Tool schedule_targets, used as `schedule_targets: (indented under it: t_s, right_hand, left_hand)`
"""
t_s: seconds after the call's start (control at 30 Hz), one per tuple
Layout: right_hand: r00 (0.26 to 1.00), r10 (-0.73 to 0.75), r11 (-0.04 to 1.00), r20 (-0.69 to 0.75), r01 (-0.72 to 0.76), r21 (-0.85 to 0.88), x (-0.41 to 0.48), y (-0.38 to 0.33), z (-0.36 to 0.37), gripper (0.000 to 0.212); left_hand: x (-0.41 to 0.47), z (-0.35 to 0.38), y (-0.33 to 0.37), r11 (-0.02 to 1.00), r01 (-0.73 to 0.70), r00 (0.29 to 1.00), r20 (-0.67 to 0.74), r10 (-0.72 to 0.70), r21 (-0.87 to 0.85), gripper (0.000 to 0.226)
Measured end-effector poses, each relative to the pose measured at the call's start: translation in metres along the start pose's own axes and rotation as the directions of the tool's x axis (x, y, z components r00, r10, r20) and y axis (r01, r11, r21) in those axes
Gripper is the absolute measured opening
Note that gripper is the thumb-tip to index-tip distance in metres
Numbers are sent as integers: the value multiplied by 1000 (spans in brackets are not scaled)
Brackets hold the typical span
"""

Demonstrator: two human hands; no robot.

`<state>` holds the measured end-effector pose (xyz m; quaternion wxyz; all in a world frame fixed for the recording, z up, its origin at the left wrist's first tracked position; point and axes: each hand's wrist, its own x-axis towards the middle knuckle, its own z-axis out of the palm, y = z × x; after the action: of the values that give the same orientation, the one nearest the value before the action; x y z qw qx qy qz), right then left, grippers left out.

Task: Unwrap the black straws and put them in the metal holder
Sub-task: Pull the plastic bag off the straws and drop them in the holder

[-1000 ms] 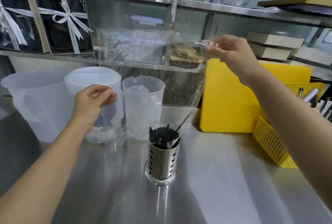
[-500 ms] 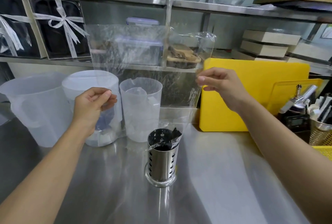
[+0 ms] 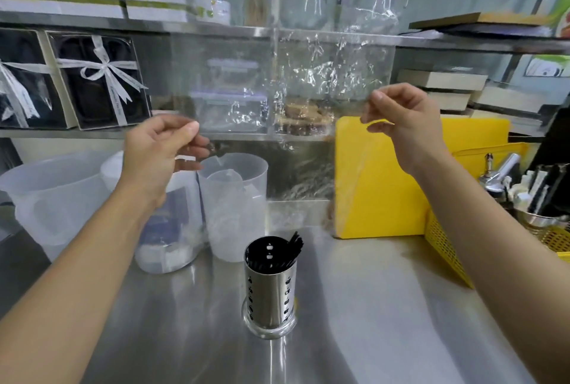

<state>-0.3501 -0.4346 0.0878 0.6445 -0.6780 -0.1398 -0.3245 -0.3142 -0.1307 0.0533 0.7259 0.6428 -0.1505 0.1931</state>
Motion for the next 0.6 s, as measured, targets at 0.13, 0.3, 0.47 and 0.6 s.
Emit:
schedule_targets:
  t_s: [0.13,0.3,0.47,0.6]
  right_hand:
    - [994,35,998,-101,-40,-48,-12,-3,-32,8]
    - [974,123,982,-188,-146,-117,-41,3,-75,12]
    - [907,292,920,-304,-353,-168,-93,35,-127,7]
    - [814,418,822,-403,-528,-213,-148,70,-166,12]
  left_hand:
    - [-17,26,1,998,31,997,66,-35,55,11]
    - [-41,57,-9,992,98,987,122,-108,86,13]
    - [-99,96,-52,931,345,898,246,-363,117,19]
    - [-152,118,-99,843,488,765,356,-537,225,21]
